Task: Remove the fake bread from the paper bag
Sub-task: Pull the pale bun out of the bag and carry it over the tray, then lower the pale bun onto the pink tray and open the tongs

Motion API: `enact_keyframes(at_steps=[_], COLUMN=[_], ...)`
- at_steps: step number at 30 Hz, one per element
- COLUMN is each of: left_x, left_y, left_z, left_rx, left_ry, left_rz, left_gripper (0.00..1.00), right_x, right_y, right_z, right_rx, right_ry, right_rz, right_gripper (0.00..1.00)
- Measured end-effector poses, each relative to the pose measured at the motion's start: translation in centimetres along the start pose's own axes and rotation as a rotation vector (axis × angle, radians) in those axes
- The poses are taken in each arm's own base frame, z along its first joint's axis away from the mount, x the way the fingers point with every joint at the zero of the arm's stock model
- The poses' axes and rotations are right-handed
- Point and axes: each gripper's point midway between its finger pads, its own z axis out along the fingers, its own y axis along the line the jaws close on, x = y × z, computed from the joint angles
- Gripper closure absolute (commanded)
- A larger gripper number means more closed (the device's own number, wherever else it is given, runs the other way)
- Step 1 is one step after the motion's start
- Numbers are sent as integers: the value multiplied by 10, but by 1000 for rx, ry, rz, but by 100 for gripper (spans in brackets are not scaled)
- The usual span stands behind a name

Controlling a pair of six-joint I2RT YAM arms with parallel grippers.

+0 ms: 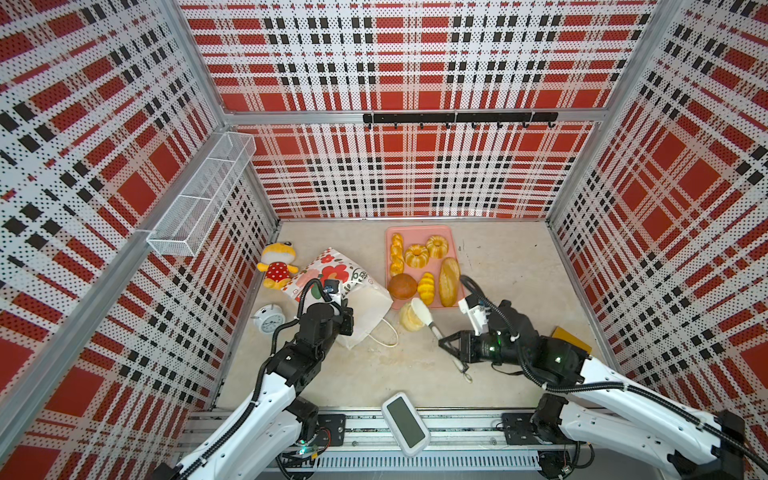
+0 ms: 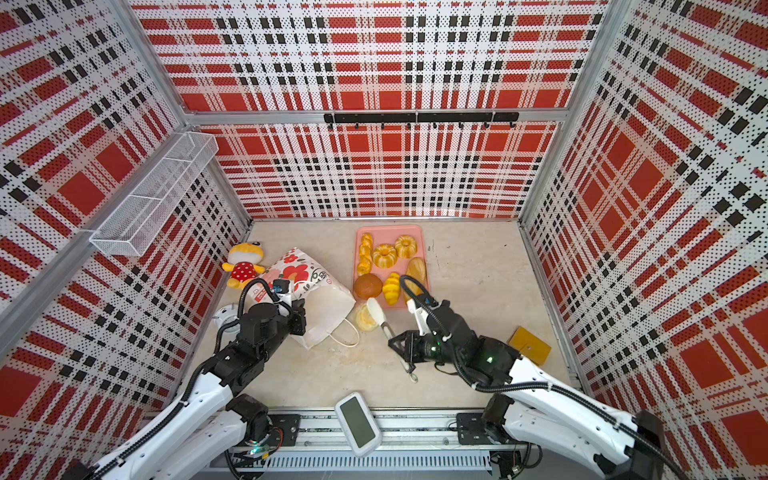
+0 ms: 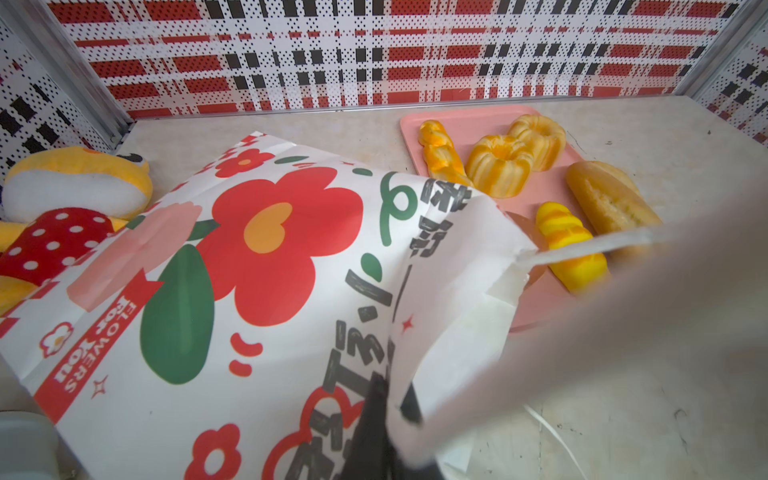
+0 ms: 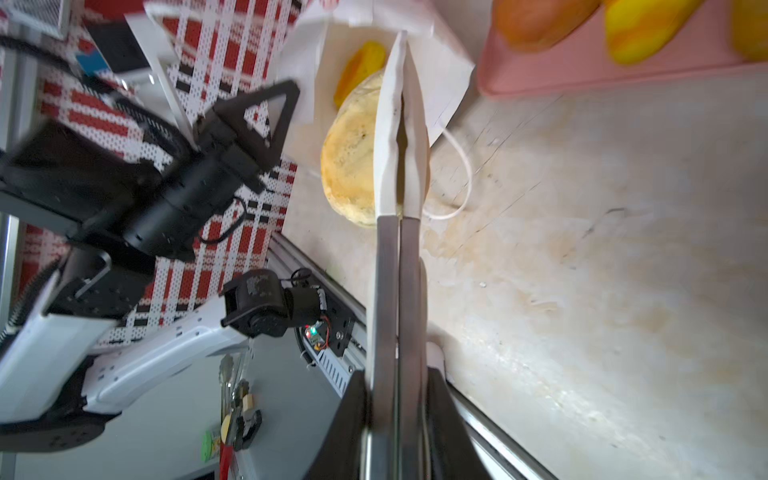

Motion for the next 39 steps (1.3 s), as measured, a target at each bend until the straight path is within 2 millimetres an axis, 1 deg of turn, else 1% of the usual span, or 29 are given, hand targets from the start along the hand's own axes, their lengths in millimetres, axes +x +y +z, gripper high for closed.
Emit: enact_keyframes(at_steps=[2,5,7,9,13,15,17,22,29,39], left_x=[-4,-12,-13,-10,-4,0,2,-1,0,-9], left_y=[0,0,-1,-2,-4,-5,-6,-7,-16,-12], left_z=[-3,-11,-15,-18,-22,-23,-24,-28,-30,-38], left_rx=[3,13,23,33,54,62,70,77,108,85], left_ry=[-18,-53,-60,-51,-28,-16,-9,-22,-24,-70], left_rz=[-4,-12,-11,0,22,32,39,40,56,51], left_gripper=[100,100,100,100,100,100,100,100,100,100], right_x=[-32,-78,-99,-114,-135,-141,-144,-144,-144,-160], right_y=[-11,-30,-42,-52,-67,-72,-75,-84,-102,-120], right_z=[-7,-6,8,23,55,69,79,96,122,147], right_rx=[47,119,156,181,204,210,217,228,251,269], right_ry=[-57,-109,-94,-65,-4,21,45,92,148,165], right_rz=[20,42,48,50,52,51,51,68,93,107], right_gripper=[100,100,100,100,100,100,100,100,100,100])
